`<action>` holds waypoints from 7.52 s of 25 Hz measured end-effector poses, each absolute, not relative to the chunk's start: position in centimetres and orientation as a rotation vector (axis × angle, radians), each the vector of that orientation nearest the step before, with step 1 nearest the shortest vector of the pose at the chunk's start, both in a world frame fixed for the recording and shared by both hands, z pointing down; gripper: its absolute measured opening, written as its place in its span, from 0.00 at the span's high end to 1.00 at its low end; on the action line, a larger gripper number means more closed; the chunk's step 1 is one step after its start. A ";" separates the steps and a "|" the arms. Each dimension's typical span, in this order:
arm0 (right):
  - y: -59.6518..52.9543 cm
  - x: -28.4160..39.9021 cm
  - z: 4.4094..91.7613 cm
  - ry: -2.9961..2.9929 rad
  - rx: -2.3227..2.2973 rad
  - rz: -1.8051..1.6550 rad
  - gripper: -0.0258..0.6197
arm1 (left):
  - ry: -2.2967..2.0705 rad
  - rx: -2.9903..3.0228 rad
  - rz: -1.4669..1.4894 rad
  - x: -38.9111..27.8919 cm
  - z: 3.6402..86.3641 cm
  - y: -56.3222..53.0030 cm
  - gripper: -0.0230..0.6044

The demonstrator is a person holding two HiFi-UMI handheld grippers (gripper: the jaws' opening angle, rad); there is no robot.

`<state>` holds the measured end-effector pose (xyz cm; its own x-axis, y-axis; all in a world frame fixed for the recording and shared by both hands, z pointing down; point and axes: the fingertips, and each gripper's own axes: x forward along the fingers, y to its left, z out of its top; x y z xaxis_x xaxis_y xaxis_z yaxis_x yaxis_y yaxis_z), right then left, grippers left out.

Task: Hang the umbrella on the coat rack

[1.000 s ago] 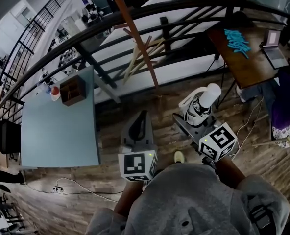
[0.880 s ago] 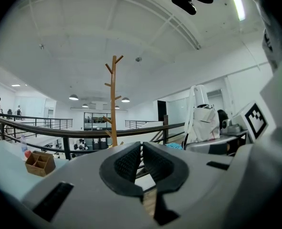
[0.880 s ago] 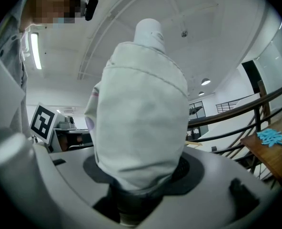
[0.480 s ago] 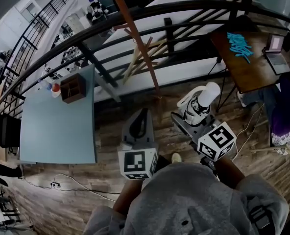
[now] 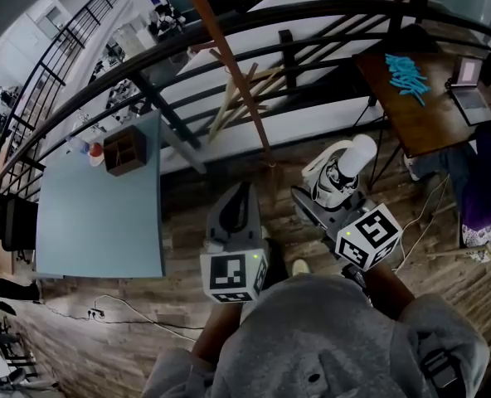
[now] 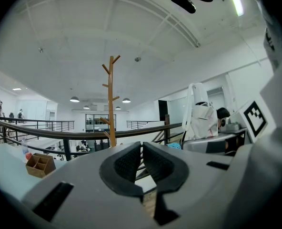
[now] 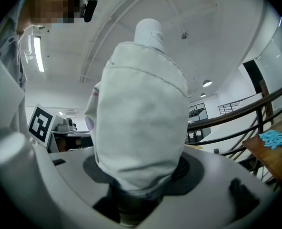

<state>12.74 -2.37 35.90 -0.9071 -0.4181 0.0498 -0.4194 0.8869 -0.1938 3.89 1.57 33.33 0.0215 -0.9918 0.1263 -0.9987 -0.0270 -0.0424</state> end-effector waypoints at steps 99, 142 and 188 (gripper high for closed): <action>-25.8 -15.7 37.9 -2.885 0.724 0.243 0.57 | -2.041 2.220 0.068 -24.9 36.4 -22.5 0.92; -29.3 -20.9 37.3 -2.877 0.558 0.258 0.57 | -2.172 2.120 0.039 -27.2 35.1 -24.8 0.92; -30.7 -20.8 40.2 -2.768 0.672 0.303 0.57 | -2.197 2.086 0.041 -27.0 35.4 -22.6 0.92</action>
<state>-20.75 -30.65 40.23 -0.8541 -0.4158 0.3126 -0.4736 0.8701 -0.1365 -26.99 -22.62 35.39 -0.0488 -0.9939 0.0991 -0.9969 0.0546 0.0570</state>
